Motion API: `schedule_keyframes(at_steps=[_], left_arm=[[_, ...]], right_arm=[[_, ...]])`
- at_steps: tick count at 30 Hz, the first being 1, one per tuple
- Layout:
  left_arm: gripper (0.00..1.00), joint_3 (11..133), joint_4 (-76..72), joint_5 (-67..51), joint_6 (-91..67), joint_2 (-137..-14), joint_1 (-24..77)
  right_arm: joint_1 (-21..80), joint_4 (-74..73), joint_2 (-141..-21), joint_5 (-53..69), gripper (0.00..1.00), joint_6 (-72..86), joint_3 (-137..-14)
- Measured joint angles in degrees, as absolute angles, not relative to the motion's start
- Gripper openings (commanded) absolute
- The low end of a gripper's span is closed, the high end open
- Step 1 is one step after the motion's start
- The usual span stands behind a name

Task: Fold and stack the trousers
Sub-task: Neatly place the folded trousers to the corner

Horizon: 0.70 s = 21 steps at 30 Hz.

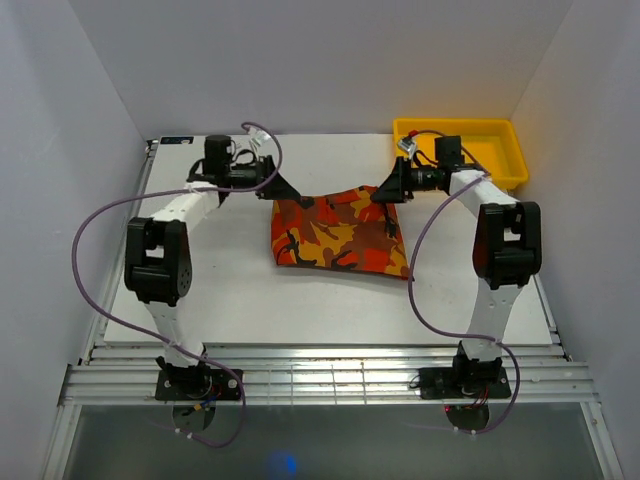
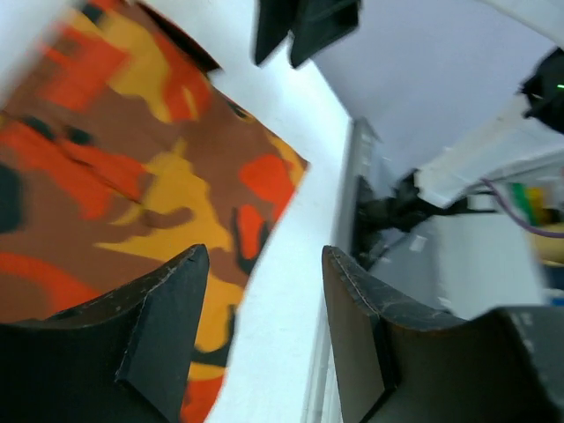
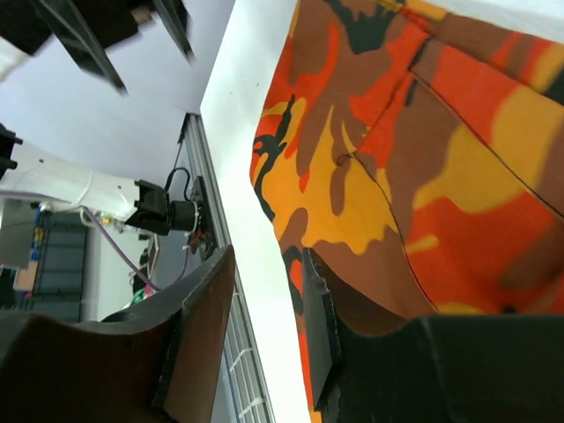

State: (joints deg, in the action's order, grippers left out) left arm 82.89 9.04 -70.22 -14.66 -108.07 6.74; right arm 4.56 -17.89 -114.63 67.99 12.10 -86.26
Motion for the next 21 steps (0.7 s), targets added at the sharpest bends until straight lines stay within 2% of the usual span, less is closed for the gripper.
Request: schedule_keyframes(at_steps=[4,9,16,21], left_arm=[[0.65,73.8,-5.9,-74.0,-29.5,-115.7,11.4],[0.67,72.9,-15.9,-75.5,-41.7,-131.1,9.0],[0.70,72.3,-19.7,-74.5,-46.3,-130.8,3.6],[0.71,68.2,-18.4,-74.6,-45.3,-123.2,3.4]], right_arm=[[7.9,-13.0,-120.2,67.7,0.41,14.2,-86.5],[7.2,-11.6,-131.8,65.2,0.43,14.9,-87.7],[6.7,-19.6,-132.0,65.7,0.51,9.2,-90.7],[6.7,-32.8,-125.1,64.6,0.51,-1.2,-90.8]])
